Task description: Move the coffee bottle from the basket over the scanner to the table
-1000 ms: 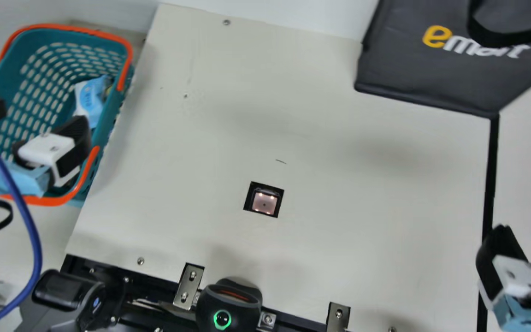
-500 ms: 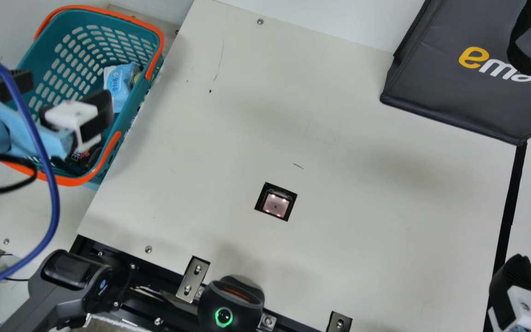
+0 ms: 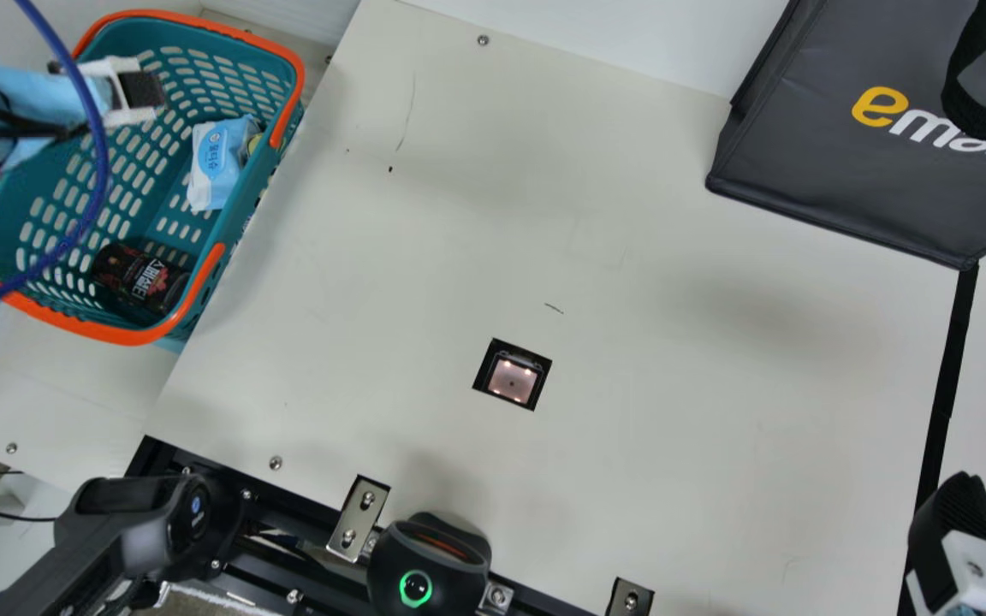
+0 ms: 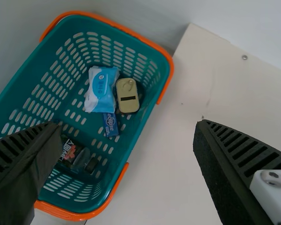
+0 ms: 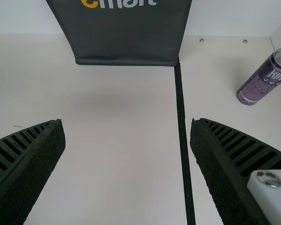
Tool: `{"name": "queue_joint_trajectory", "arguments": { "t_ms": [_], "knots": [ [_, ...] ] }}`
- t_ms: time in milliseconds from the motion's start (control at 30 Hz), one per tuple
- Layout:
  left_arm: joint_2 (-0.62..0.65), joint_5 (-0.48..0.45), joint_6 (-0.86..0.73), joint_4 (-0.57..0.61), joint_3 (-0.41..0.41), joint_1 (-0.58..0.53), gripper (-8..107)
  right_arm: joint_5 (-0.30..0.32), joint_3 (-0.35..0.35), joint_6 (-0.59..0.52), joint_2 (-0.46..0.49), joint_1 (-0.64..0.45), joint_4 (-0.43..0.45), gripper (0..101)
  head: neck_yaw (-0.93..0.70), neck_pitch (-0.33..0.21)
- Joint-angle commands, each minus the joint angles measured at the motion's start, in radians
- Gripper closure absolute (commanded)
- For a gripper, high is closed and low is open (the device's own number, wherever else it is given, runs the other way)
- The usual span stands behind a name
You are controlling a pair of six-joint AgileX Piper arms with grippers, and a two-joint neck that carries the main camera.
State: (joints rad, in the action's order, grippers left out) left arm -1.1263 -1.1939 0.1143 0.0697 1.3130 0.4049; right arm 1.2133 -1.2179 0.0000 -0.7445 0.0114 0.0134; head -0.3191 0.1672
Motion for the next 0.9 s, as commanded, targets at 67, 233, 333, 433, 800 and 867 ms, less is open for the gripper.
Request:
{"name": "queue_joint_trajectory", "arguments": {
  "t_ms": [67,233,333,433,800,867],
  "knots": [
    [-0.107,0.000,0.000,-0.001,0.023,0.106,9,0.000,0.000,0.000,0.000,0.000,0.000,6,-0.002,-0.029],
    [-0.197,0.013,0.040,-0.030,0.029,0.137,9,0.000,0.000,0.000,0.000,0.000,0.000,6,-0.002,-0.029],
    [-0.243,0.025,0.073,-0.051,0.025,0.141,9,0.000,0.000,0.000,0.000,0.000,0.000,6,-0.002,-0.029],
    [-0.285,0.037,0.108,-0.067,0.015,0.145,9,0.000,0.000,0.000,0.000,0.000,0.000,6,-0.002,-0.029],
    [-0.410,0.098,0.275,-0.114,-0.044,0.150,9,0.000,0.000,0.000,0.000,0.000,0.000,6,-0.002,-0.029],
    [-0.428,0.115,0.307,-0.124,-0.058,0.150,9,0.000,0.000,0.000,0.000,0.000,0.000,6,-0.002,-0.029]
  ]
}}
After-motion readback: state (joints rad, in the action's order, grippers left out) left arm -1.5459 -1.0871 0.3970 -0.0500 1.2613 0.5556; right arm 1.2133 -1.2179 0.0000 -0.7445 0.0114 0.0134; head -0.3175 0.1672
